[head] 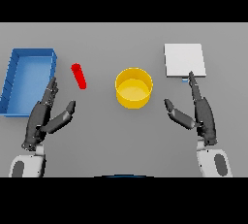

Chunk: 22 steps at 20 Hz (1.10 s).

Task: Pick up the red beaker and tilt it to pour out 1 green nut into yellow bowl. Pick up the yellow bowl and place it on the metallic measuring scale.

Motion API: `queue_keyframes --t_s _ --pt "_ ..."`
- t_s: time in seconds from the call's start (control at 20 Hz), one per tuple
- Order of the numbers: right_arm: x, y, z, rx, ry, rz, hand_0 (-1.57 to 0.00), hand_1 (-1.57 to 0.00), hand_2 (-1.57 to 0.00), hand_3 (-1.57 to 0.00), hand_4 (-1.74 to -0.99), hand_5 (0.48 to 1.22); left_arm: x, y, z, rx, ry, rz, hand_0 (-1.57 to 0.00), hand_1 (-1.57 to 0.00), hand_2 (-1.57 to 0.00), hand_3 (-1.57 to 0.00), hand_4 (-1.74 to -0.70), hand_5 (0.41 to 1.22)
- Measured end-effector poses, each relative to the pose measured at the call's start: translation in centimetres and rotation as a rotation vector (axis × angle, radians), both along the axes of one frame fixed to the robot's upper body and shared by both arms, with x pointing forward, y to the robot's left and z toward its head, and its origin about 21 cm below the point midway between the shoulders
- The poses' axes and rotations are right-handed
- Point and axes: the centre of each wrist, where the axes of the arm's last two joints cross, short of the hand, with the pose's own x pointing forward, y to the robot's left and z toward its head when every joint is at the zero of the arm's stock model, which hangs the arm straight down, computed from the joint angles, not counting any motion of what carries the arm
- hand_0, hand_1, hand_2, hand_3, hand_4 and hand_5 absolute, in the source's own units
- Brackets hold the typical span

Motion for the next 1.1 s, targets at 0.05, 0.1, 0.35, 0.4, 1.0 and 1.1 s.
queue_keyframes --t_s 0.05,0.1,0.35,0.4,1.0,1.1 --pt "-0.1 -0.1 0.1 0.010 -0.003 0.016 0.00 0.00 0.00 0.00 -1.118 0.600 0.1 -0.2 0.2 0.004 0.009 -0.007 0.00 0.00 0.00 0.00 -1.14 0.652" --pt "-0.5 -0.1 0.0 0.021 -0.006 0.026 0.00 0.00 0.00 0.00 -1.131 0.607 0.1 -0.2 0.1 0.008 0.026 -0.016 0.00 0.00 0.00 0.00 -1.14 0.650" --pt "-0.3 -0.5 0.3 0.066 0.007 0.056 0.00 0.00 0.00 0.00 -1.197 0.627 2.8 -0.6 -1.4 0.030 0.116 -0.014 0.00 0.00 0.00 0.00 -1.16 0.645" --pt "-0.3 -0.6 0.2 0.076 0.014 0.057 0.00 0.00 0.00 0.00 -1.209 0.627 3.2 -0.3 -1.9 0.019 0.125 -0.014 0.00 0.00 0.00 0.00 -1.17 0.648" --pt "0.1 -0.7 0.3 0.096 0.017 0.061 0.00 0.00 0.00 0.00 -1.227 0.630 10.7 -1.6 -3.4 0.075 0.100 -0.057 0.00 0.00 0.00 0.00 -1.20 0.657" --pt "0.0 -0.8 0.3 0.083 0.015 0.060 0.00 0.00 0.00 0.00 -1.231 0.633 11.6 -2.5 -3.1 0.093 0.099 -0.058 0.00 0.00 0.00 0.00 -1.20 0.663"
